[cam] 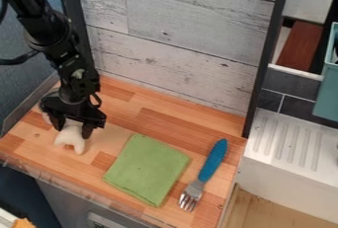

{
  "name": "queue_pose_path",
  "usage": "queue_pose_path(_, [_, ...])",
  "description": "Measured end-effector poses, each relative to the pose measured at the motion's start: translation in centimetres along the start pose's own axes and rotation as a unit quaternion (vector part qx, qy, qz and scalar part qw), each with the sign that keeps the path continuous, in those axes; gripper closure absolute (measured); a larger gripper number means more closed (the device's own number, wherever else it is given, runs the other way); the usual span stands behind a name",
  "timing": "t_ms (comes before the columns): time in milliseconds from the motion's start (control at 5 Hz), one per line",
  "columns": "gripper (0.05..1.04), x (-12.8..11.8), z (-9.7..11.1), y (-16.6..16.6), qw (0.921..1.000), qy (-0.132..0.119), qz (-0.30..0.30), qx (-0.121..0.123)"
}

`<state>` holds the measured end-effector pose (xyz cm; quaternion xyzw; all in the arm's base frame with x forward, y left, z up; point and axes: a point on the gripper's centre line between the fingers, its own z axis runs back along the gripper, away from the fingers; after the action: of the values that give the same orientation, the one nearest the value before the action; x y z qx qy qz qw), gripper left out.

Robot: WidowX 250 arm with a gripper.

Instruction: Take the toy and move it

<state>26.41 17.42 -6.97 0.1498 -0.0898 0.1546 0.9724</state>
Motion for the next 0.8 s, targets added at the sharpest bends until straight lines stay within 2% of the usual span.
queue_pose_path(200, [0.591, 0.2, 0.0, -0.2, 0.9999, -0.004, 0.006, -0.008])
queue_pose_path(400, [0.749, -0.2, -0.1, -0.3, 0.9994, 0.003, 0.013, -0.033])
queue_pose_path(600, [0.827, -0.7, 0.2, -0.5, 0.9986, 0.022, 0.019, -0.045])
queue_pose_path(800, [0.863, -0.8, 1.2, -0.2, 0.998, 0.048, 0.036, -0.018])
